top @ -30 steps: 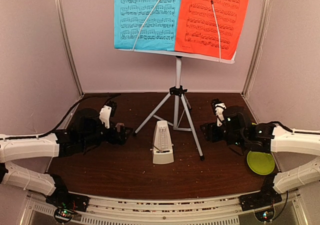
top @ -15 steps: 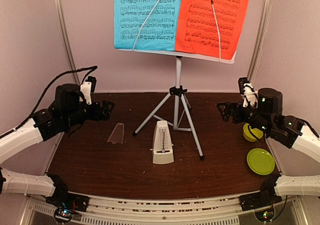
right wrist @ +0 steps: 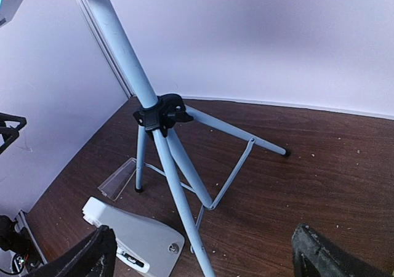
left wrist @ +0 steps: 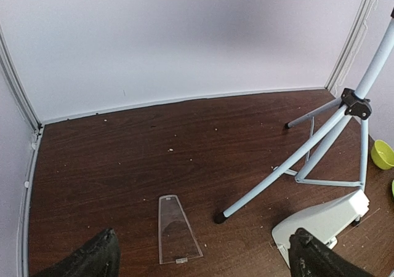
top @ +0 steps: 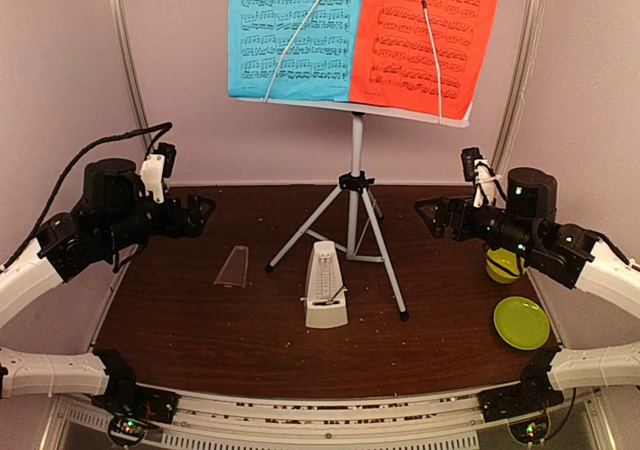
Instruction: Set up the instrument practice props
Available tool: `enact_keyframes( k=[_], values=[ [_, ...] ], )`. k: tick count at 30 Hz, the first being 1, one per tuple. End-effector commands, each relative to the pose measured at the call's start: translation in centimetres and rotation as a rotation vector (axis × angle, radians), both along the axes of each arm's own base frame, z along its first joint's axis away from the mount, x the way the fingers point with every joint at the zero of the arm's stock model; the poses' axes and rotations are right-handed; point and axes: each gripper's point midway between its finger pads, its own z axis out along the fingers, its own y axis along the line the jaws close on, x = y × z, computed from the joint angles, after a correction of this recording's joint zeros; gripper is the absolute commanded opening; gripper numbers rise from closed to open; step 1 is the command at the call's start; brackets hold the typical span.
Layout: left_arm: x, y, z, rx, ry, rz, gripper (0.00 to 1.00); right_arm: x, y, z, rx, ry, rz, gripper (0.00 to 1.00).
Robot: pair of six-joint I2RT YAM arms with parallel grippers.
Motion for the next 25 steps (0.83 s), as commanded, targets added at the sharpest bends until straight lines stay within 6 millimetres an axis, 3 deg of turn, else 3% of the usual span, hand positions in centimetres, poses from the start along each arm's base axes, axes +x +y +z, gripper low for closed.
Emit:
enact_keyframes(
  k=[1,7,12,25],
  values=[
    [-0.5,-0.6,-1.6,0.003,0.03,-0.034,0.98,-0.8,1.6,0.5,0.081,-0.02,0.039,1.0],
    [-0.4,-1.2,-5.7,0.018,0.115,-0.013,0.98,-1.1,2.3,-3.0,0.055,0.025,0.03,1.0],
    [0.0,-1.7,-7.7,0.034,0.166,0.007,0.98,-1.3,2.3,-4.9,0.067,0.052,0.023,1.0],
    [0.7,-1.6,-7.9,0.036,0.169,0.042,0.98,-1.2,2.3,-5.6,0.056,0.054,0.014,1.0]
  ],
)
